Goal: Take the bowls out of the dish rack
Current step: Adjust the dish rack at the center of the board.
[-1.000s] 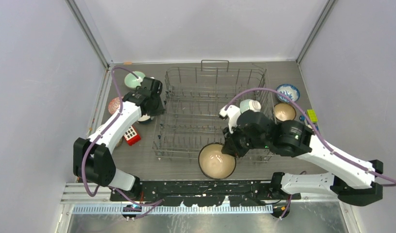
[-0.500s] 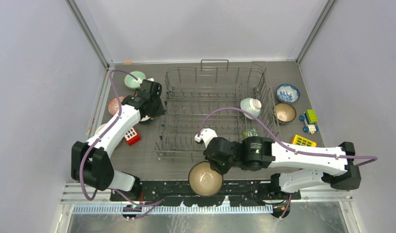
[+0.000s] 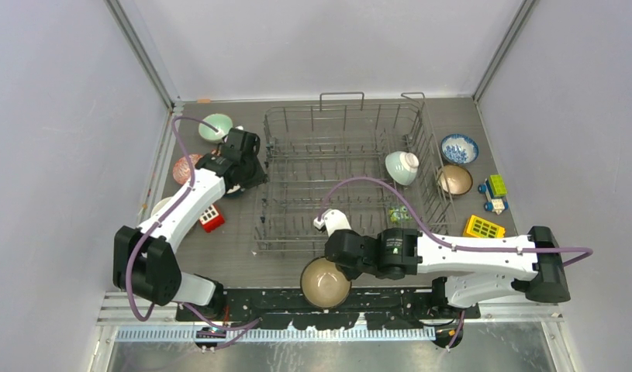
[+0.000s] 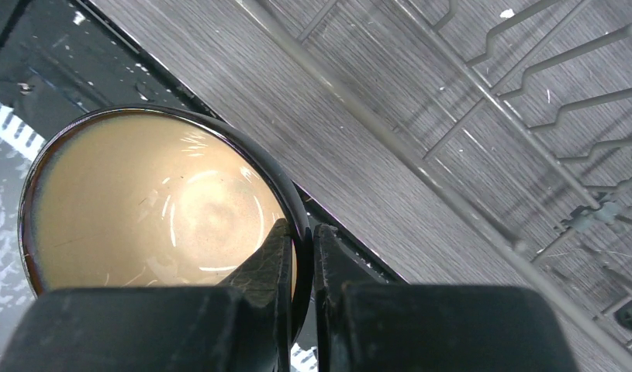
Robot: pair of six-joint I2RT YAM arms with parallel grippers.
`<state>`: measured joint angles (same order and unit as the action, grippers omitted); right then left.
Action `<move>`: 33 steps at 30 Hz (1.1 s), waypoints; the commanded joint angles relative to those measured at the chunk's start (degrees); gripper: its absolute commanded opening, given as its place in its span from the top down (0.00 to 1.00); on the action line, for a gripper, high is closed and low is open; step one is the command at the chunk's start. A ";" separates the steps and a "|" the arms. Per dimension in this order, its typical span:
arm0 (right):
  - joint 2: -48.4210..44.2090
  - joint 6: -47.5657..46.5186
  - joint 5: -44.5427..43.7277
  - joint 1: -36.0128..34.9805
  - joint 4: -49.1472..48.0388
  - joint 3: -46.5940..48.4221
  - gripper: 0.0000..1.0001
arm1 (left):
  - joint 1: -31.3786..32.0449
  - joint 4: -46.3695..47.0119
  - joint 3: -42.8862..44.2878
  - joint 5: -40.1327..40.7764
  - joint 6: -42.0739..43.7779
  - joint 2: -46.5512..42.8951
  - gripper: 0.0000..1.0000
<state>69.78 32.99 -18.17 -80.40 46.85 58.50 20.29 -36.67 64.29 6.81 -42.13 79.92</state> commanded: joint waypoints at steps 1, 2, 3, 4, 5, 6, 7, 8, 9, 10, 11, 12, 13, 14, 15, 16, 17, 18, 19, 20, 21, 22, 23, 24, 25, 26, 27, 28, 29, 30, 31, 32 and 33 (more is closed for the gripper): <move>-0.64 2.71 -2.43 -0.15 -6.96 -1.39 0.99 | -0.08 7.02 -0.03 3.08 -10.31 1.07 1.00; -0.68 2.85 -2.85 -0.11 -7.74 -2.24 0.99 | -0.08 7.17 0.08 3.13 -10.41 1.43 1.00; -0.56 2.98 -3.16 -0.11 -8.45 -3.08 0.99 | -0.08 7.23 0.09 3.24 -10.43 1.71 1.00; -0.56 3.10 -3.38 -0.11 -9.38 -3.91 0.99 | -0.08 7.33 0.05 3.29 -10.39 1.94 1.00; -0.43 3.44 -3.70 -0.02 -10.36 -4.88 0.99 | -0.08 7.49 -0.02 3.34 -10.23 2.17 1.00; -0.23 3.82 -3.89 0.11 -11.43 -5.82 0.99 | -0.06 7.66 -0.11 3.48 -10.15 2.32 1.00; 0.01 4.17 -3.59 0.34 -12.85 -6.94 0.99 | -0.08 7.96 -0.19 3.54 -9.82 2.46 1.00; 0.37 4.49 -3.22 1.03 -14.28 -7.93 0.99 | -0.08 8.23 -0.36 3.89 -9.51 2.69 1.00; 0.74 5.06 -3.10 1.64 -15.46 -8.84 0.99 | -0.08 8.35 -0.34 4.24 -9.20 2.92 1.00; 1.11 5.45 -2.87 2.33 -16.61 -9.60 0.99 | -0.08 8.36 -0.18 4.48 -8.72 3.23 1.00; 1.33 5.90 -2.45 2.99 -18.13 -10.23 0.99 | -0.08 8.32 0.08 4.52 -8.37 3.69 1.00; 1.67 6.42 -2.11 3.55 -19.07 -10.84 0.99 | -0.08 8.20 0.31 4.45 -8.00 3.98 1.00; 1.94 6.87 -1.95 4.03 -19.99 -11.23 0.99 | -0.08 8.25 0.55 4.32 -7.57 4.32 1.00; 2.28 7.40 -2.02 4.29 -20.65 -11.62 0.99 | -0.08 8.14 0.76 4.29 -7.18 4.53 1.00; 2.74 7.88 -2.41 4.43 -21.13 -11.89 0.99 | -0.08 8.11 0.95 4.15 -6.73 4.76 1.00; 3.12 8.37 -2.96 4.56 -21.44 -12.10 0.99 | -0.08 8.18 1.19 4.00 -6.24 5.00 1.00; 3.49 8.99 -3.64 4.67 -21.72 -12.28 0.99 | -0.08 8.03 1.37 3.86 -5.68 5.25 1.00; 3.72 9.82 -4.60 4.65 -22.02 -12.58 0.99 | -0.08 7.92 1.63 3.79 -5.16 5.38 1.00; 3.78 10.52 -5.33 4.72 -22.48 -13.02 0.99 | -0.08 7.91 1.77 3.62 -4.67 5.53 1.00; 3.72 11.31 -6.02 4.91 -23.12 -13.64 0.99 | -0.08 7.92 1.72 3.64 -4.28 5.59 1.00; 3.70 12.03 -6.59 4.99 -23.81 -14.18 0.99 | -0.12 7.96 1.59 3.73 -4.08 5.66 1.00; 3.70 12.84 -7.20 5.05 -24.32 -14.66 0.99 | -0.16 8.08 1.35 3.78 -3.94 5.62 1.00; 3.65 13.43 -7.90 5.09 -24.57 -14.95 0.99 | -0.21 8.25 1.10 3.74 -3.80 5.69 1.00; 3.74 13.83 -8.38 5.08 -24.98 -15.33 0.99 | -0.29 8.38 0.89 3.62 -3.69 5.72 1.00; 3.70 14.07 -8.57 5.16 -25.56 -15.76 0.99 | -0.38 8.44 0.74 3.38 -3.62 5.78 1.00; 3.76 14.24 -8.68 5.17 -25.72 -15.95 0.99 | -0.47 8.47 0.59 3.19 -3.54 5.91 1.00; 3.90 14.29 -8.67 5.17 -25.87 -16.04 0.99 | -0.51 8.41 0.62 2.94 -3.37 5.95 1.00; 4.10 14.34 -8.82 5.17 -25.79 -15.97 0.99 | -0.58 8.22 0.68 2.91 -3.01 6.16 1.00; 4.17 14.37 -8.97 5.17 -25.80 -16.03 0.99 | -0.60 8.06 0.67 3.01 -2.82 6.20 1.00; 4.22 14.38 -9.02 5.20 -25.85 -16.17 0.99 | -0.64 8.02 0.66 3.11 -2.59 6.12 1.00; 4.41 14.31 -8.92 5.17 -25.89 -16.14 0.99 | -0.64 8.01 0.48 3.20 -2.48 6.06 1.00; 4.61 14.29 -8.83 5.17 -26.00 -16.10 0.99 | -0.69 8.26 0.22 3.28 -2.44 5.96 1.00; 4.92 14.29 -8.60 5.17 -25.99 -16.08 0.99 | -0.69 8.42 -0.04 3.23 -2.40 5.83 1.00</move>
<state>74.67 44.49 -24.29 -75.40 26.76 41.50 20.51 -30.61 65.45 6.85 -42.94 83.88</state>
